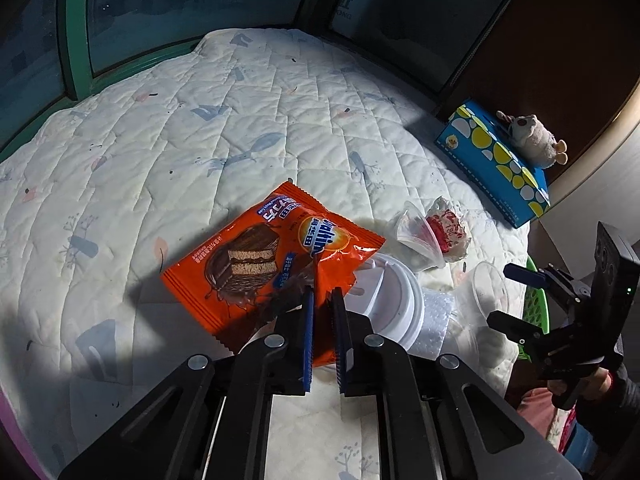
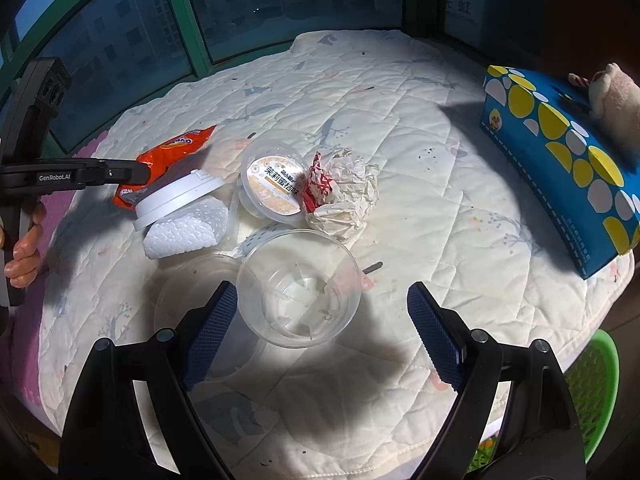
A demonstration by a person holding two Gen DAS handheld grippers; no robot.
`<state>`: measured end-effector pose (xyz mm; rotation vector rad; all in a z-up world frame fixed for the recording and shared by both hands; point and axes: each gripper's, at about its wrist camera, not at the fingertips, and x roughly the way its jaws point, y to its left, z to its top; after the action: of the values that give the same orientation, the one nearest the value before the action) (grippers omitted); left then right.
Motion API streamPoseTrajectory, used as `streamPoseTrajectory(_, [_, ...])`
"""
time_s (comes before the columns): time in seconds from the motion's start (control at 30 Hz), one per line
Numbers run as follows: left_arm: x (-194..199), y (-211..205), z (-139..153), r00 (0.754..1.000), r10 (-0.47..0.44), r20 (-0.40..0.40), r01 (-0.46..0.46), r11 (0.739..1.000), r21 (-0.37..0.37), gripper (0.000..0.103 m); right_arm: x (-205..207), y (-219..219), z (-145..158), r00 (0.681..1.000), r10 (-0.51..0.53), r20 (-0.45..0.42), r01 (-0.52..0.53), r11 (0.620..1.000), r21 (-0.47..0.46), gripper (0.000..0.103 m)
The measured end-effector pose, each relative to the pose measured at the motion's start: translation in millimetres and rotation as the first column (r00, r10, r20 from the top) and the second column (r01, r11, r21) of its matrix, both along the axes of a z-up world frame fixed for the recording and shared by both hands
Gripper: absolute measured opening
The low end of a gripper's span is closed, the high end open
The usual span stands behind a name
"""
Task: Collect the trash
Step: 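Grasp the clear plastic cup with the right tool while the left tool holds the packet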
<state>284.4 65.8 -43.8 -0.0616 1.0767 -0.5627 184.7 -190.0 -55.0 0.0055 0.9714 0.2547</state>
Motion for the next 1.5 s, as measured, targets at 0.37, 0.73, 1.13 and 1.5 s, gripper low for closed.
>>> streamPoseTrajectory(0.37, [-17, 4, 26, 0.999, 0.020, 0.040, -0.019, 0.999, -0.038, 0.009, -1, 9, 0, 1.000, 0.013, 0.012, -0.013, 1.000, -0.004, 0.094])
streamPoseTrajectory(0.73, [-45, -9, 45, 0.998, -0.001, 0.062, 0.005, 0.998, -0.069, 0.009, -4, 4, -3, 1.000, -0.008, -0.009, 0.008, 0.999, 0.042, 0.063])
streamPoseTrajectory(1.13, [-68, -28, 62, 0.997, -0.028, 0.076, 0.035, 0.995, -0.089, 0.009, -24, -12, 11, 0.999, -0.018, 0.027, 0.015, 0.996, 0.090, 0.063])
streamPoseTrajectory(1.5, [-101, -91, 74, 0.984, -0.144, 0.102, 0.154, 0.984, -0.091, 0.009, -80, -74, 27, 0.992, -0.115, 0.054, 0.110, 0.990, 0.084, 0.063])
